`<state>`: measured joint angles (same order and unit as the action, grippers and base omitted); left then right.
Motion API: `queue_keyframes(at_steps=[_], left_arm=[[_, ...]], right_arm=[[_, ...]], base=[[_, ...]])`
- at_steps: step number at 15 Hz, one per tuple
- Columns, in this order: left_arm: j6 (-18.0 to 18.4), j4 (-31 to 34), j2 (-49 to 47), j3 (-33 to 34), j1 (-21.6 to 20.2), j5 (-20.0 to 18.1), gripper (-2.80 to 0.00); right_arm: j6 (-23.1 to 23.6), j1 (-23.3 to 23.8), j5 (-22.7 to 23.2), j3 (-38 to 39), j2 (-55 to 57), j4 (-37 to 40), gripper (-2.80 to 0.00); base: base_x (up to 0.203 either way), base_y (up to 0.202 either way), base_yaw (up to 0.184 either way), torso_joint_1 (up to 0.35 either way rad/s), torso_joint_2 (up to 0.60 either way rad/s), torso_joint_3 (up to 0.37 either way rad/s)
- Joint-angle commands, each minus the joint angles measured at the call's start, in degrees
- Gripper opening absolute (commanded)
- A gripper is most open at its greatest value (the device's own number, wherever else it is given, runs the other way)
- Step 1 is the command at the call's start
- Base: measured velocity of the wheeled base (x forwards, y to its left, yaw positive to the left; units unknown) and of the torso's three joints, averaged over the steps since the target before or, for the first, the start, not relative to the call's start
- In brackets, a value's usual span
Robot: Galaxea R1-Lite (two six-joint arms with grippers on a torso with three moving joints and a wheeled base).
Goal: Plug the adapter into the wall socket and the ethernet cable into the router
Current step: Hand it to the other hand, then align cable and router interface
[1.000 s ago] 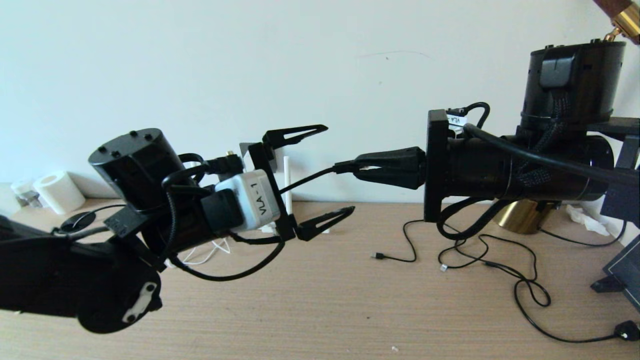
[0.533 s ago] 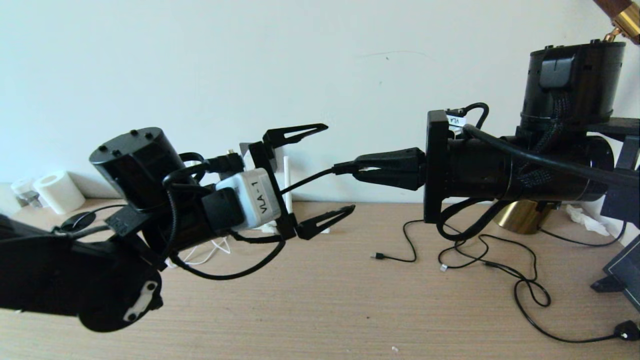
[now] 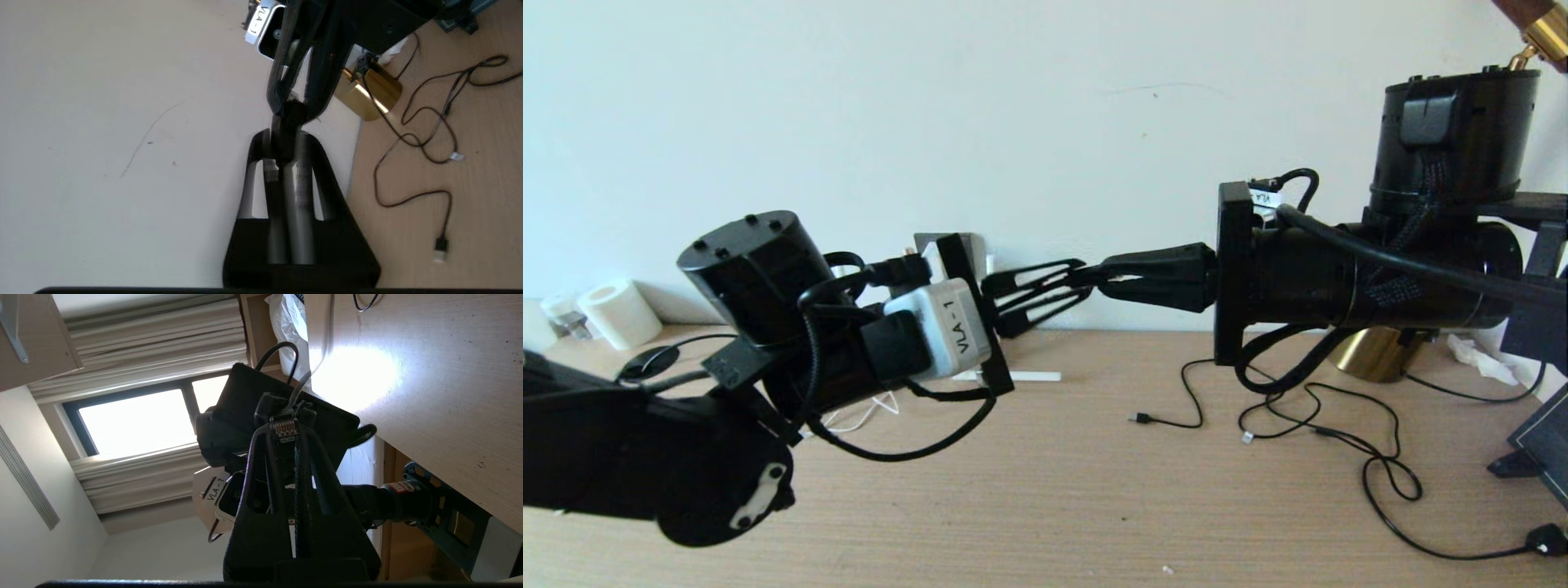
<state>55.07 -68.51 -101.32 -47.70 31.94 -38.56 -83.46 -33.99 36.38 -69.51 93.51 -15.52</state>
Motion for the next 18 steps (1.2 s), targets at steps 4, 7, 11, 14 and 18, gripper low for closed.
queue_keyframes(at_steps=[4, 7, 11, 14, 18], left_arm=[[0.3, -0.4, 0.2, 0.2, 0.6, -0.2, -2.8], [0.3, -0.3, 0.3, 0.4, 0.6, -0.2, -2.8], [0.2, -0.3, 0.7, 1.0, 0.5, -0.1, -2.8], [-5.3, -0.2, 2.8, 5.7, -0.4, 4.4, -2.8], [-26.7, -2.7, 3.5, 10.6, -1.9, 20.8, -2.8]], right_arm=[[-0.5, 0.0, 0.3, 0.0, 0.1, -0.3, -2.8], [-0.5, 0.0, 0.2, 0.0, 0.3, -0.2, -2.8], [-0.1, 0.1, -0.2, 0.0, -0.1, -0.4, 0.0], [5.4, 0.8, -2.4, 2.5, -2.3, -0.3, 0.0], [31.7, 0.2, -25.6, 12.7, -9.7, 1.5, -2.8]], base=[[0.0, 0.0, 0.0, 0.0, 0.0, 0.0], [0.0, 0.0, 0.0, 0.0, 0.0, 0.0], [0.0, 0.0, 0.0, 0.0, 0.0, 0.0], [0.0, 0.0, 0.0, 0.0, 0.0, 0.0], [0.0, 0.0, 0.0, 0.0, 0.0, 0.0]])
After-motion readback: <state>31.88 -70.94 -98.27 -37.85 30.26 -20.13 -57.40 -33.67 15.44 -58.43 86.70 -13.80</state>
